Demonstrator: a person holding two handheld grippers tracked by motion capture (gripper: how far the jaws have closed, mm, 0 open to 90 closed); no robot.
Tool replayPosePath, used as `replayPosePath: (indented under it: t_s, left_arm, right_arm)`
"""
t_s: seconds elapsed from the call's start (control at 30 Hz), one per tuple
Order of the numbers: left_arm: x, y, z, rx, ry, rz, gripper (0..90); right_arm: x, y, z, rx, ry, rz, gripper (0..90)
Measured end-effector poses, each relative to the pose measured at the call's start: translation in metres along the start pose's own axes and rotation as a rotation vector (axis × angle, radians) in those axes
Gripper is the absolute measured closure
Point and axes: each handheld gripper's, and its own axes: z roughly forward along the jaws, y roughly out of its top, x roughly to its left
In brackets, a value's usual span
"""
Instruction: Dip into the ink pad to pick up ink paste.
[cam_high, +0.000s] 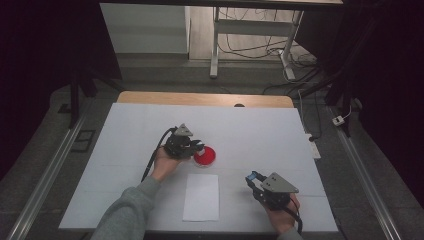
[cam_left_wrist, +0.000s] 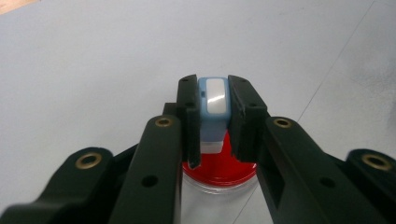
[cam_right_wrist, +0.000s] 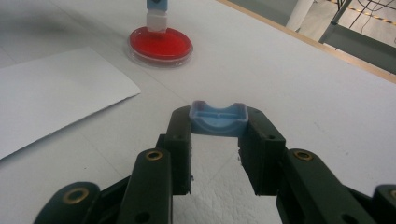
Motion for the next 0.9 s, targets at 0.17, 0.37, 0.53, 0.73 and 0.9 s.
replayPosePath:
  t_s: [0.17, 0.37, 0.53, 0.73, 0.9]
  left_arm:
    - [0.001, -0.001, 0.0036, 0.015, 0.001, -0.001, 75.9]
    - [0.0005, -0.0013, 0.0059, 0.023, 0.003, 0.003, 76.0]
    - [-0.0007, -0.0011, 0.0065, 0.027, 0.008, 0.011, 76.0]
    - [-0.0021, -0.0013, 0.0076, 0.038, 0.014, 0.018, 76.0]
    - [-0.0031, -0.0016, 0.0089, 0.042, 0.018, 0.024, 76.0]
  right_arm:
    - [-0.0003, -0.0004, 0.0006, 0.001, 0.001, 0.001, 65.3]
    - [-0.0001, -0.0005, 0.0005, 0.002, 0.001, 0.001, 65.3]
    - [-0.0002, -0.0006, 0.0008, 0.002, 0.001, 0.0, 65.3]
    - [0.0, -0.0006, 0.0009, 0.005, 0.003, -0.001, 65.3]
    - [0.0001, -0.0007, 0.0011, 0.006, 0.003, -0.002, 65.3]
